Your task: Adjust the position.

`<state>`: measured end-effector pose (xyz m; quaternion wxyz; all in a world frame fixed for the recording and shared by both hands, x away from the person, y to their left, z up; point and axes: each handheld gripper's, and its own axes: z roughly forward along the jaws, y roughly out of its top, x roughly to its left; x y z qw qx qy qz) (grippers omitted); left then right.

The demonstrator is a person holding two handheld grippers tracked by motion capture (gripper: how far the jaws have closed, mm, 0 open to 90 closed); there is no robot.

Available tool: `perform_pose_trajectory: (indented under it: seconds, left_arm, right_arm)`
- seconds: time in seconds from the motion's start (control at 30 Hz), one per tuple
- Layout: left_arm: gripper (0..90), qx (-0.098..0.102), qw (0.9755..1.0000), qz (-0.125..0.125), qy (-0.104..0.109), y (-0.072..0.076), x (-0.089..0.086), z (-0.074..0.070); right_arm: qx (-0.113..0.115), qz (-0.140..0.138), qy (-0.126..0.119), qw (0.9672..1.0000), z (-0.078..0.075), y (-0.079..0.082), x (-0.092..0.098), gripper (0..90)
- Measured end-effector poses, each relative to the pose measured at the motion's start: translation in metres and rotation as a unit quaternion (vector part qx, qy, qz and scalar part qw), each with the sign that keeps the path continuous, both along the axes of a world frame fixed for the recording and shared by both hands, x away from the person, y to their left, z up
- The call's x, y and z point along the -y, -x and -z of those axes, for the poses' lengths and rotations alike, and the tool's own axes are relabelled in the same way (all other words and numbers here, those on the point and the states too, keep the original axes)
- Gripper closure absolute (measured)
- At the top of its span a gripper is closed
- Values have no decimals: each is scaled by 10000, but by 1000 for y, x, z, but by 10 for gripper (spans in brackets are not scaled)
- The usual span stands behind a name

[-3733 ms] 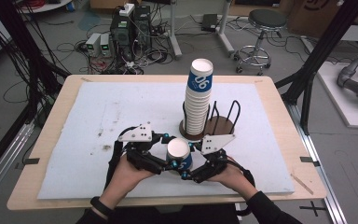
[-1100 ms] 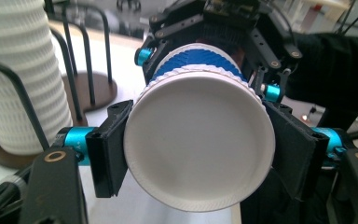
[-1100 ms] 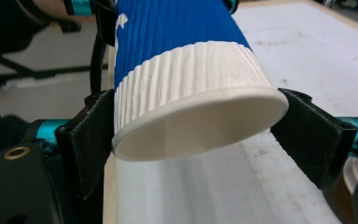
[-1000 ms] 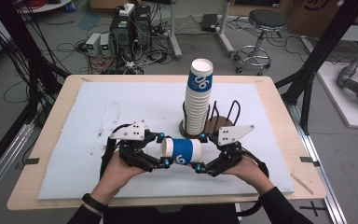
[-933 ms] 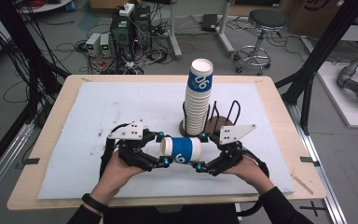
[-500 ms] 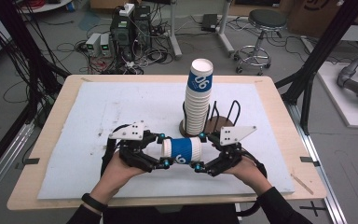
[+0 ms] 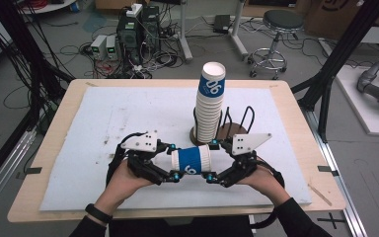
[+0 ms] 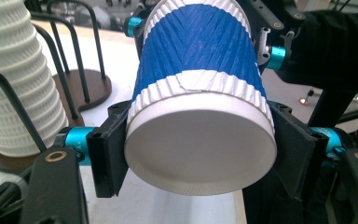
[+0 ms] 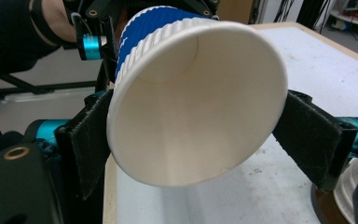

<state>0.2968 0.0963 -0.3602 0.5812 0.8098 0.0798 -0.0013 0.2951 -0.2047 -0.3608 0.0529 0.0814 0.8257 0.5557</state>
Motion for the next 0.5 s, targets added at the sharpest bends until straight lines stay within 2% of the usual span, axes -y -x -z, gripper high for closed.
perform_pose_trajectory:
  seconds: [0.1, 0.23, 0.33, 0.4, 0.5]
  left_arm:
    - [295, 61, 9999, -15, 110, 0, -3, -1]
    - [295, 55, 9992, 38, 400, 0, -7, -2]
    - [295, 74, 9988, 120, 477, 0, -5, -2]
    - [294, 86, 9988, 162, 451, 1, -4, -2]
    - [292, 123, 9994, 186, 268, 1, -1, -1]
  right_arm:
    - [-93, -6, -89, 9999, -1, -1, 3, 159]
    - [-247, -30, -137, 9996, -1, -3, 4, 157]
    - [-325, -82, -181, 9993, 0, -2, 1, 154]
    - [-407, -153, -239, 9988, 1, -2, -1, 155]
    - [-462, -168, -352, 9982, 2, -1, -3, 154]
